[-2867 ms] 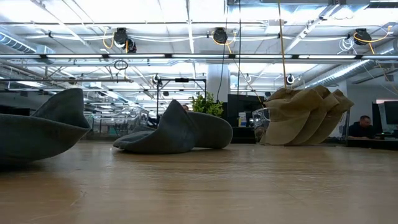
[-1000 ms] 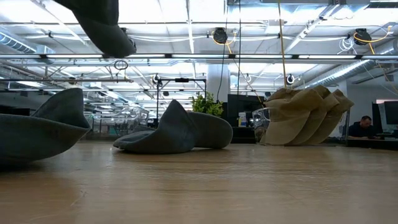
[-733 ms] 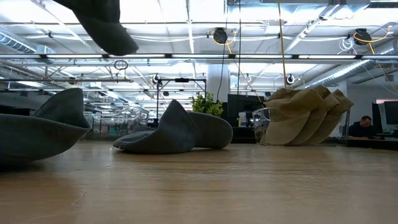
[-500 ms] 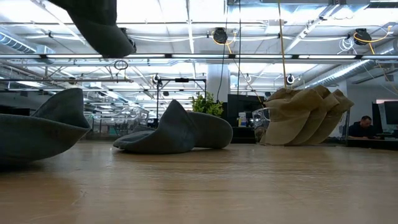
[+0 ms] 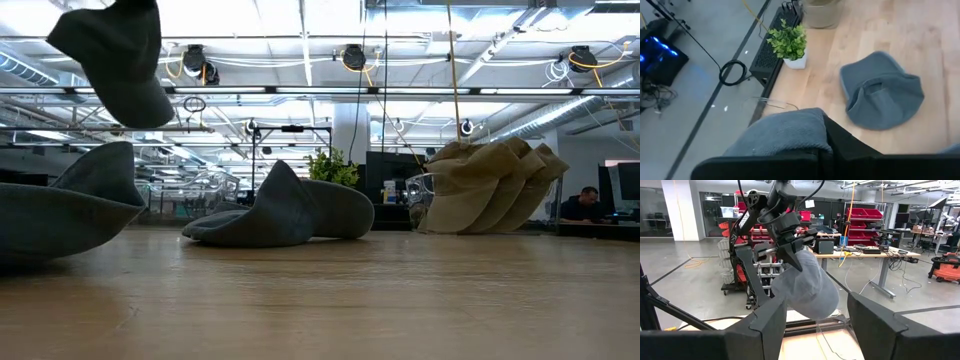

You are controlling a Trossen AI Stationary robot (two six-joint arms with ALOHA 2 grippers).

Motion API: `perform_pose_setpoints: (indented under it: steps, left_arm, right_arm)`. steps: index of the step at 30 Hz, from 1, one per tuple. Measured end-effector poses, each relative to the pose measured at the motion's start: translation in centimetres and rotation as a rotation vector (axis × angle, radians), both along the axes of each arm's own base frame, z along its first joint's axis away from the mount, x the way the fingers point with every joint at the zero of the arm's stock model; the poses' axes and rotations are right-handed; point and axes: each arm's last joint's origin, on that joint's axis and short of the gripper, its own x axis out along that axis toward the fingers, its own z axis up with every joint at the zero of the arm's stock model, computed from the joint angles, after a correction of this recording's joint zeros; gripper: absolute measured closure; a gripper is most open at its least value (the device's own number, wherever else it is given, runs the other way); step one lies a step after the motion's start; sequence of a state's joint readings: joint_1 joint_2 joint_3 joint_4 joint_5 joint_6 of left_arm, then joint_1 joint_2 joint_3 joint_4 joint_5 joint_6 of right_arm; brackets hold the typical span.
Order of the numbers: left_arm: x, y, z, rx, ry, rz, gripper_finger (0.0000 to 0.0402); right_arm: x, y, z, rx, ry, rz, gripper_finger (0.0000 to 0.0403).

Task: Pick & Place hat
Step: Put the bottom right blue cap into the left transparent bin

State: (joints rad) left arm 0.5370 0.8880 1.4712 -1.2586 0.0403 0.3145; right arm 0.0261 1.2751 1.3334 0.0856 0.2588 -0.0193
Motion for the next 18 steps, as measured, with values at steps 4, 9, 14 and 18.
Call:
perform_pose_setpoints:
  steps: [4,9,14,18]
  left_arm:
    - [0.0,0.3,-0.1,0.041,0.03,-0.019,0.0401]
    - [-0.4,0.9,-0.4,0.099,0.116,-0.001,0.0401]
    - [-0.6,2.0,-0.8,0.156,0.213,0.032,0.0401]
    - [-0.6,3.0,-1.0,0.169,0.264,0.042,0.0401]
  right_arm:
    - [0.0,0.0,0.0,0.0,0.0,0.0,0.0206]
    - [0.0,0.0,0.0,0.0,0.0,0.0,0.0206]
    - [0.0,0.0,0.0,0.0,0.0,0.0,0.0206]
    - [0.0,0.0,0.0,0.0,0.0,0.0,0.0206]
